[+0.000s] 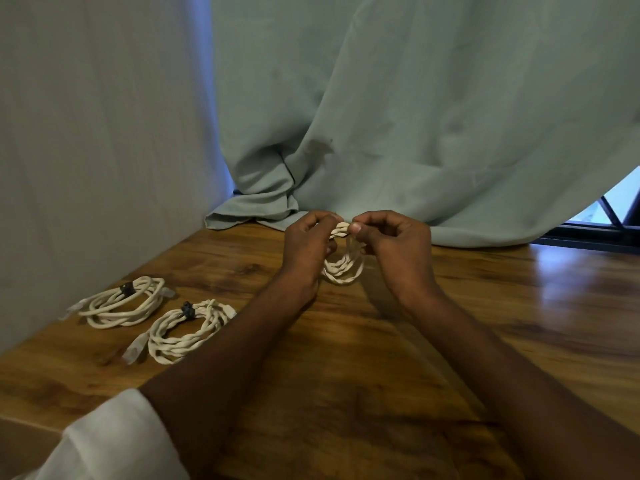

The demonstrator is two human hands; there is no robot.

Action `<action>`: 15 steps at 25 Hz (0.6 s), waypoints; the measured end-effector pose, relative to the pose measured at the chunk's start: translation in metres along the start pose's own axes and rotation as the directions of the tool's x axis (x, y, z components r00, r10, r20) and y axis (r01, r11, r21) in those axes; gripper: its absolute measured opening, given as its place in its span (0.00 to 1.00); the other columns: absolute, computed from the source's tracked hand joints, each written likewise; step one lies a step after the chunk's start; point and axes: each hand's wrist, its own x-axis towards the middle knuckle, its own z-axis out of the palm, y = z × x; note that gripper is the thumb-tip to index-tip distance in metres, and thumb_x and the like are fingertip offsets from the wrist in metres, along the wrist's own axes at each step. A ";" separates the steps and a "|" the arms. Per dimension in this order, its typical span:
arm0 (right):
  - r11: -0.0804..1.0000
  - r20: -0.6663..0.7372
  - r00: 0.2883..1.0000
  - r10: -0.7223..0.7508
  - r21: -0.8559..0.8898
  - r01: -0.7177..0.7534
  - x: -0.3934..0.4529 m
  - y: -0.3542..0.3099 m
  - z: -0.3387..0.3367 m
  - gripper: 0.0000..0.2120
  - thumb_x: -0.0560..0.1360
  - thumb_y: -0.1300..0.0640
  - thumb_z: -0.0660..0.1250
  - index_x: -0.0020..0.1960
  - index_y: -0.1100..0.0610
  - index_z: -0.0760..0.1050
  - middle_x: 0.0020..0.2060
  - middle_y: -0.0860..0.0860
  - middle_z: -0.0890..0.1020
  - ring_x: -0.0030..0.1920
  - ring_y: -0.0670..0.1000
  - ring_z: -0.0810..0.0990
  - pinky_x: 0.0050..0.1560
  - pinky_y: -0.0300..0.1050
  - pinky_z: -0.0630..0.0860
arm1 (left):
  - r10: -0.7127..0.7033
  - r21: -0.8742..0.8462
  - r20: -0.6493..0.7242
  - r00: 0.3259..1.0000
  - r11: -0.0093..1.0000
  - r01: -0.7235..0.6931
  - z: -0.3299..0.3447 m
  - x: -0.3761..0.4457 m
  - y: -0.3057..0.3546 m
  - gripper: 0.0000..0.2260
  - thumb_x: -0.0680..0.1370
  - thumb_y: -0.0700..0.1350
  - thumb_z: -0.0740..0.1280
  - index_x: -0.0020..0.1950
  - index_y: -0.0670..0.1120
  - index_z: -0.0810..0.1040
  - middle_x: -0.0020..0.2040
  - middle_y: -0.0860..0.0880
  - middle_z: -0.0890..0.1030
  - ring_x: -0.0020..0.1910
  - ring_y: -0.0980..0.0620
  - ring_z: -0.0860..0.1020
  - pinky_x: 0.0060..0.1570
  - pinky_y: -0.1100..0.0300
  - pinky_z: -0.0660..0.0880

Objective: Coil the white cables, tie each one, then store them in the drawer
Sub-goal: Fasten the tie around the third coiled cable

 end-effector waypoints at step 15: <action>0.875 -0.060 0.920 0.387 0.338 -0.346 0.016 -0.002 -0.018 0.07 0.72 0.72 0.75 0.48 0.64 0.85 0.39 0.56 0.88 0.38 0.49 0.88 0.40 0.37 0.83 | 0.270 0.278 0.247 0.931 0.900 -0.335 0.007 -0.024 0.000 0.06 0.81 0.46 0.71 0.48 0.48 0.86 0.43 0.49 0.87 0.44 0.48 0.85 0.46 0.49 0.80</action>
